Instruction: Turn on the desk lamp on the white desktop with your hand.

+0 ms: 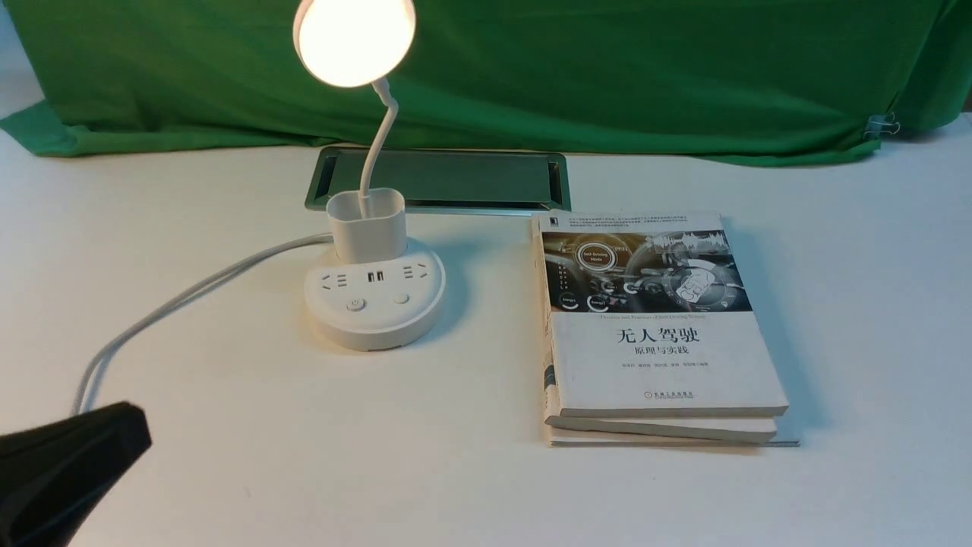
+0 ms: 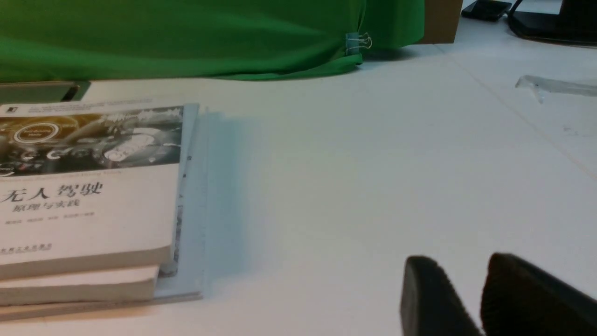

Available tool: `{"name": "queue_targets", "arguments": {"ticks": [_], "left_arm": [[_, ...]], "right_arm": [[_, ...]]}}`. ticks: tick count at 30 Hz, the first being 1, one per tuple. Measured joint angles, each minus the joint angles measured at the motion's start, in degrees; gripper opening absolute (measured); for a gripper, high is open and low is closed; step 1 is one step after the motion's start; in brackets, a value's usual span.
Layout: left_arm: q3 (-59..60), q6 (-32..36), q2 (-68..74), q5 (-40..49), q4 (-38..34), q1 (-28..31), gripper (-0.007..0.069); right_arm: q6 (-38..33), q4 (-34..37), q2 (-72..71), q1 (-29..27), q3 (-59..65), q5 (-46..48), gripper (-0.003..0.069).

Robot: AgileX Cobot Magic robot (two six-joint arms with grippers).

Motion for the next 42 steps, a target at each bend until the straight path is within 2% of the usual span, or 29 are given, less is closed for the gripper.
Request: {"name": "queue_targets", "arguments": {"ticks": [5, 7, 8, 10, 12, 13, 14, 16, 18, 20, 24, 26, 27, 30, 34, 42], "left_arm": [[1.8, -0.8, -5.6, 0.6, 1.2, 0.0, 0.0000], [3.6, -2.2, -6.7, -1.0, 6.8, 0.0, 0.0000], [3.8, -2.4, -6.7, -1.2, 7.4, 0.0, 0.0000], [4.8, -7.5, -6.9, -2.9, 15.4, 0.0, 0.0000], [5.4, -15.2, -6.9, -3.7, 24.5, 0.0, 0.0000], [6.2, -22.8, -6.9, -4.0, 30.5, 0.4, 0.0000], [6.3, -23.9, -6.9, -4.0, 30.5, 0.6, 0.0000], [7.9, -35.8, -7.5, -4.3, 35.7, 3.8, 0.0000], [8.8, -38.1, -7.7, -5.5, 36.0, 6.3, 0.0000], [9.9, -37.5, -8.3, -9.0, 35.3, 10.1, 0.0000], [14.2, -26.5, -10.7, -21.6, 31.5, 17.5, 0.0000], [15.8, -23.8, -11.6, -24.9, 30.6, 18.9, 0.0000], [19.5, -20.9, -13.3, -30.0, 29.6, 20.8, 0.0000], [23.0, -20.1, -13.9, -33.5, 28.9, 22.3, 0.0000], [23.6, -20.4, -14.0, -28.8, 27.1, 22.8, 0.0000], [23.7, -20.4, -14.1, -12.8, 20.5, 22.8, 0.0000]], "right_arm": [[0.0, 0.0, 0.0, 0.0, 0.0, 0.0, 0.0241], [0.0, 0.0, 0.0, 0.0, 0.0, 0.0, 0.0241], [0.0, 0.0, 0.0, 0.0, 0.0, 0.0, 0.0241], [0.0, 0.0, 0.0, 0.0, 0.0, 0.0, 0.0241], [0.0, 0.0, 0.0, 0.0, 0.0, 0.0, 0.0241], [0.0, 0.0, 0.0, 0.0, 0.0, 0.0, 0.0241], [0.0, 0.0, 0.0, 0.0, 0.0, 0.0, 0.0241], [0.0, 0.0, 0.0, 0.0, 0.0, 0.0, 0.0241], [0.0, 0.0, 0.0, 0.0, 0.0, 0.0, 0.0241], [0.0, 0.0, 0.0, 0.0, 0.0, 0.0, 0.0241], [0.0, 0.0, 0.0, 0.0, 0.0, 0.1, 0.0241], [0.0, 0.0, 0.0, 0.0, 0.0, 0.1, 0.0241], [0.0, 0.0, 0.0, 0.0, 0.0, 0.1, 0.0241], [0.0, 0.0, 0.0, 0.0, 0.0, 0.0, 0.0241], [0.0, 0.0, 0.0, 0.0, 0.0, 0.0, 0.0241], [0.0, 0.0, 0.0, 0.0, 0.0, 0.1, 0.0241]]}}
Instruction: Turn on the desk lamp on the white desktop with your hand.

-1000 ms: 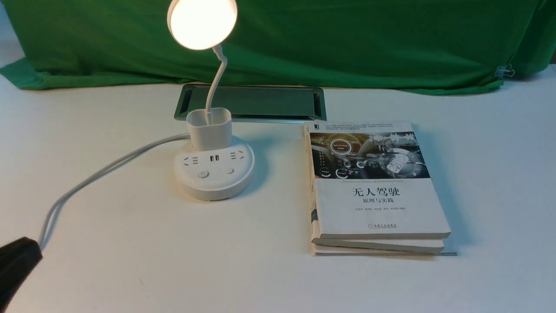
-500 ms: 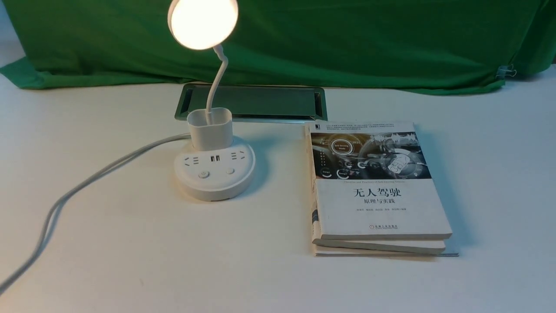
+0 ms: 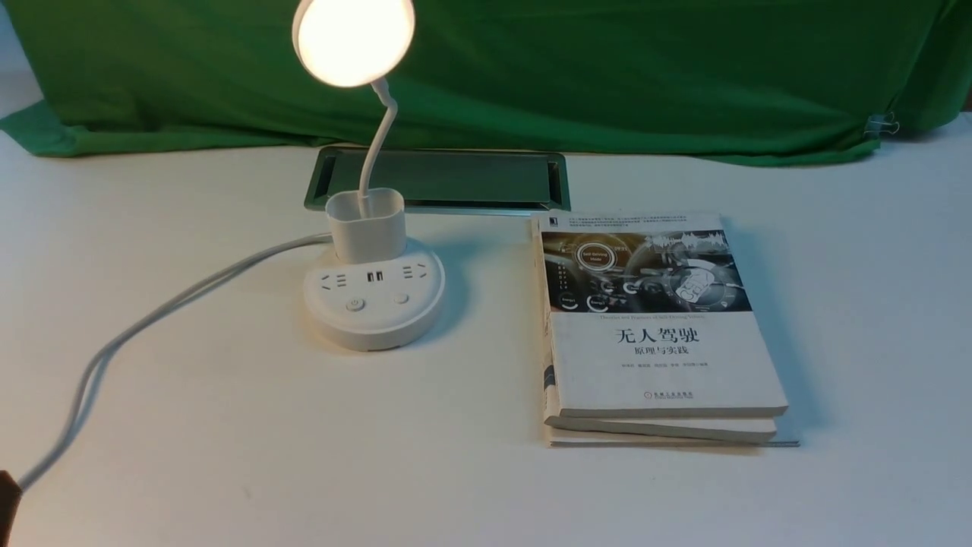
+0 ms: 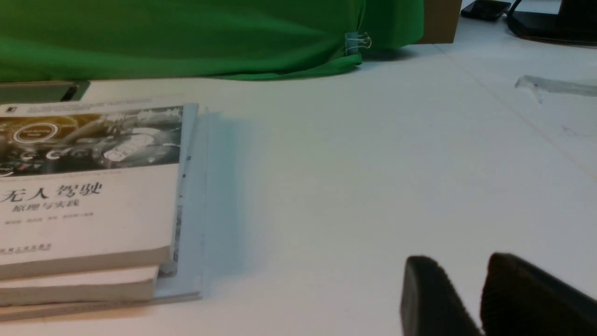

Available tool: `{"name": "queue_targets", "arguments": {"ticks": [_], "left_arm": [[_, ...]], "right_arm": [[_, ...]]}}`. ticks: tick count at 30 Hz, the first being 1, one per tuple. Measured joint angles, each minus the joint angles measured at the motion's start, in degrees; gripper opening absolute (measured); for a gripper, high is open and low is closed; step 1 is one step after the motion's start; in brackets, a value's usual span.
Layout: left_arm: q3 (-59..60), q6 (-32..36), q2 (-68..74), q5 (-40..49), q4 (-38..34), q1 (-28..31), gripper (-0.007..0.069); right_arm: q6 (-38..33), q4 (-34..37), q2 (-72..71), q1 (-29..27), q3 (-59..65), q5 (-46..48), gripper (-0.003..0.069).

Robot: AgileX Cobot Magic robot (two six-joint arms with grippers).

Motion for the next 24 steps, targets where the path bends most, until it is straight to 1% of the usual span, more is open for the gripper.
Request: {"name": "queue_targets", "arguments": {"ticks": [5, 13, 24], "left_arm": [[0.0, 0.6, -0.1, 0.3, -1.1, 0.0, 0.0000], [0.0, 4.3, -0.1, 0.4, -2.2, 0.0, 0.0000], [0.0, 4.5, -0.1, 0.5, -2.2, 0.0, 0.0000]], "right_arm": [[0.0, 0.0, 0.0, 0.0, 0.0, 0.0, 0.0241], [0.0, 0.0, 0.0, 0.0, 0.0, 0.0, 0.0241], [0.0, 0.0, 0.0, 0.0, 0.0, -0.1, 0.0241]]}}
